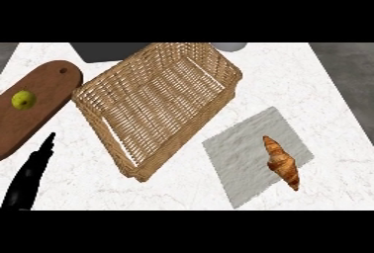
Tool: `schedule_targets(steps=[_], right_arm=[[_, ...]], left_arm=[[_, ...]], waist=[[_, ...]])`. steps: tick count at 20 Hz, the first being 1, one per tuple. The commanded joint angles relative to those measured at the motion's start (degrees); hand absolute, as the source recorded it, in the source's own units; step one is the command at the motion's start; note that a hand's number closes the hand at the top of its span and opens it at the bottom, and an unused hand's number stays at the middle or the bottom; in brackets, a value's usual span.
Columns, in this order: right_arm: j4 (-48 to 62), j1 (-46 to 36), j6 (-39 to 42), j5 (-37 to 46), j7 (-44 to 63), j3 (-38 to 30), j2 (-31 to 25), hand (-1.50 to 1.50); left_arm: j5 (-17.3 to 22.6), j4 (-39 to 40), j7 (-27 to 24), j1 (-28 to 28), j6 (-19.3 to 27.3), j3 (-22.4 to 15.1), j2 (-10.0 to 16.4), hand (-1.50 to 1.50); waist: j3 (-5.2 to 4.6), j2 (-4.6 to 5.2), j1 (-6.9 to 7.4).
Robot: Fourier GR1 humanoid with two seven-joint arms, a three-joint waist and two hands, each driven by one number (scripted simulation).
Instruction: Pick the croissant from the placemat and place it in the basket
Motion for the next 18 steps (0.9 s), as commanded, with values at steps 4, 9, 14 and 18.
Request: schedule_targets(steps=[4, 9, 14, 18], right_arm=[[3.85, 5.75, -13.71, -5.65, -8.68, 3.57, 2.35, -1.50], [10.20, -4.94, -11.22, -17.55, -10.60, -0.72, -1.99, -1.50], [12.19, -8.27, -10.73, -21.40, -14.69, -1.13, -1.25, -1.50], [10.08, -7.76, -11.38, -17.32, -11.43, -0.32, 0.94, -1.50]], left_arm=[[-3.46, 3.01, 1.57, -5.98, -0.49, -2.68, -2.06, 0.00], [-3.83, 0.61, 4.44, -6.58, -1.59, -2.61, -2.47, 0.00], [-3.63, 5.90, 2.17, -10.14, -4.27, -0.14, -1.83, 0.00], [-6.53, 5.94, -1.80, -6.96, -2.50, -1.12, -4.38, 0.00]], waist=[[0.02, 0.43, 4.17], [0.08, 0.33, 5.07], [0.03, 0.53, 5.17], [-0.04, 0.81, 5.84]])
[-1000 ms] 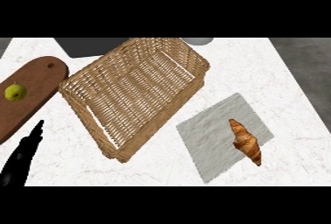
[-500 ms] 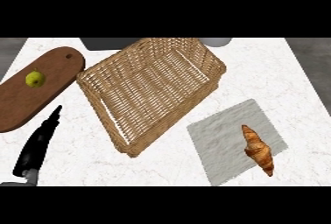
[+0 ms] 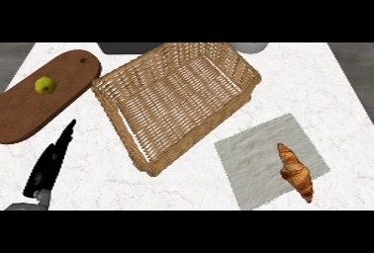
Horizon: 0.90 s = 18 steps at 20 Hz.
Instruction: Pick the croissant from the placemat and place it in the basket
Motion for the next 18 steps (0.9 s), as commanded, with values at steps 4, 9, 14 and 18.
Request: schedule_targets(steps=[4, 9, 14, 18], right_arm=[[0.67, -4.58, -1.75, 1.07, 0.72, -2.26, 0.08, -1.50], [4.19, -4.87, -4.54, 3.48, -0.28, 0.08, 3.83, -1.50], [3.45, -8.97, -0.06, 7.48, 7.47, -6.14, 1.07, -1.50], [5.19, -10.40, -0.99, 16.03, 10.87, -5.52, 6.18, -1.50]], left_arm=[[-0.22, -2.82, 2.91, -1.06, -2.43, 1.67, -0.40, 0.00], [-1.79, -3.42, 2.60, 0.68, -3.04, 2.49, -0.95, 0.00], [-4.03, -2.73, 3.24, -0.81, -1.44, 1.27, -4.78, 0.00], [-2.78, 0.23, -0.97, 0.05, -4.09, 3.87, -3.58, 0.00]], waist=[[-0.04, 0.18, 0.62], [-0.03, 0.13, 0.53], [-0.04, 0.23, 0.79], [-0.09, 0.37, 0.98]])
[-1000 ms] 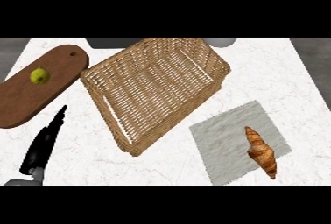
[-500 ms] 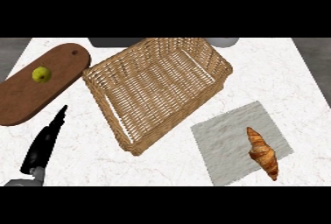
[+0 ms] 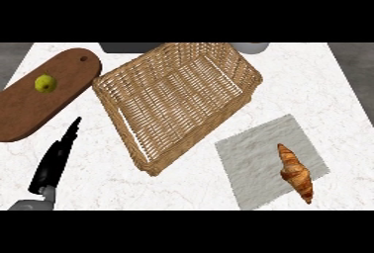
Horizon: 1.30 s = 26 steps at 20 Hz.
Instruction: Pick the croissant from the placemat and place it in the basket
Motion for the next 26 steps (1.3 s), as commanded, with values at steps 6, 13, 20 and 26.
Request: schedule_targets(steps=[6, 13, 20, 26], right_arm=[[7.36, -7.04, 1.09, 5.51, 4.89, -4.08, 2.80, -1.50], [8.30, -10.03, 3.18, 9.13, 9.27, -5.49, 3.78, -1.50], [10.35, -16.37, 5.89, 12.52, 14.60, -9.74, 3.74, -1.50], [12.18, -18.57, 6.64, 13.76, 16.58, -10.00, 3.74, -1.50]], left_arm=[[-0.86, -0.52, -1.27, 1.68, -1.63, 1.55, -0.13, 0.00], [-0.19, -1.46, 1.00, -0.99, -3.44, 2.31, 0.40, 0.00], [-0.85, 1.05, -0.54, -2.00, -3.23, 3.18, 0.57, 0.00], [-2.66, 1.78, 0.68, -2.79, -1.00, 1.96, -2.31, 0.00]], waist=[[0.61, 0.15, 0.44], [0.63, 0.17, 0.64], [0.58, 0.39, 0.77], [0.61, 0.26, 0.36]])
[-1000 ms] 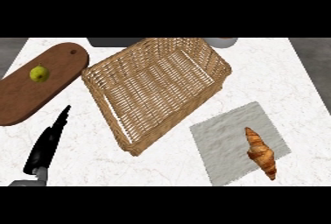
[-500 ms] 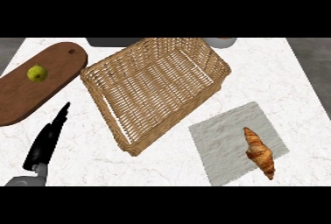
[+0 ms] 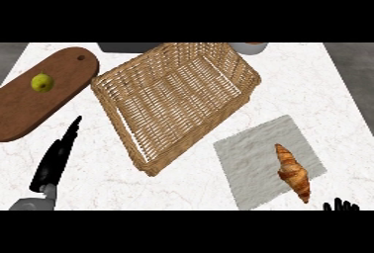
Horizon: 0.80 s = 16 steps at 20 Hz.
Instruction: Pick the croissant from the placemat and place it in the basket
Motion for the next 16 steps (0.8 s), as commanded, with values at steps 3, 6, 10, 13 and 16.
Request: schedule_targets(steps=[3, 6, 10, 13, 16], right_arm=[[5.06, -9.50, 2.28, 1.08, 5.60, -3.08, 3.15, -1.50], [7.20, -9.49, 1.24, 2.37, 5.49, -3.69, 3.69, -1.50], [8.83, -13.89, 3.71, 1.30, 6.87, -5.97, 1.61, -1.50], [8.85, -15.44, 4.42, 3.28, 7.82, -6.52, 2.13, -1.50], [11.78, -16.50, 4.99, 3.60, 7.81, -6.78, 2.76, -1.50]], left_arm=[[1.18, 1.19, -1.21, -0.74, -1.50, 1.17, 0.38, 0.00], [0.29, 3.04, -2.69, -0.76, -0.93, 1.11, -0.05, 0.00], [0.56, -0.08, 1.21, -1.43, -2.08, 0.60, -0.09, 0.00], [-0.50, -2.23, 1.05, 0.58, -0.25, 0.21, -1.08, 0.00], [-0.54, 0.23, -0.81, 0.74, -0.18, 0.74, -1.25, 0.00]], waist=[[1.70, 0.37, 1.12], [1.71, 0.29, 0.70], [1.77, 0.18, 0.83], [1.75, 0.14, 1.04], [1.74, 0.23, 0.76]])
